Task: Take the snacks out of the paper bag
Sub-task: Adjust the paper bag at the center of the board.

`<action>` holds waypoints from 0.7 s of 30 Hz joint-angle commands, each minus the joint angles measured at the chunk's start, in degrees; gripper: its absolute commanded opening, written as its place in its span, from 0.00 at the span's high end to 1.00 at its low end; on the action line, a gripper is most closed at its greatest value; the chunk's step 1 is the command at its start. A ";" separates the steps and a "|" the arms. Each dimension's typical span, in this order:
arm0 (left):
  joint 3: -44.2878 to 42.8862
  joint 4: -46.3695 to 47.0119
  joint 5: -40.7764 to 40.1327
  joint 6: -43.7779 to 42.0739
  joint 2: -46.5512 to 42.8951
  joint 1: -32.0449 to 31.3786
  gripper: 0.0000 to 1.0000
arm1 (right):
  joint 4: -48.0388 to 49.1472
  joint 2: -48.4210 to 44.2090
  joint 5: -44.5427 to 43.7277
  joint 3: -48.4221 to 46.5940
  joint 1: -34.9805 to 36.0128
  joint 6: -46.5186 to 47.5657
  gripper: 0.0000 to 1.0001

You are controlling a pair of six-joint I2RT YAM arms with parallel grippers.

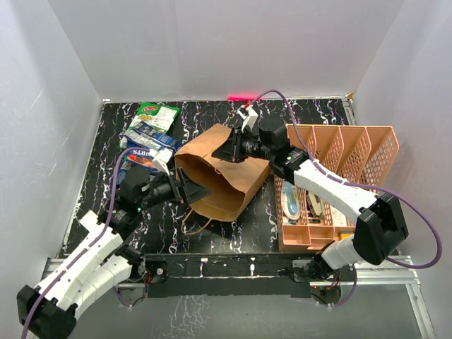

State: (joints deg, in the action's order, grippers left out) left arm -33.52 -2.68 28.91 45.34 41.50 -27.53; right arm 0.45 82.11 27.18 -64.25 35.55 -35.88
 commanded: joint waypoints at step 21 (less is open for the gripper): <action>16.06 25.47 -30.47 -7.47 4.06 -20.46 0.19 | 11.36 2.38 9.80 0.81 7.04 -4.48 0.92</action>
State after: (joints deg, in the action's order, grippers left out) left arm -18.15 21.12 1.17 38.09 49.87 -47.59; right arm 3.92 82.35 34.02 -65.25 39.72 -36.73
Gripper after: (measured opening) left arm 0.813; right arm 0.078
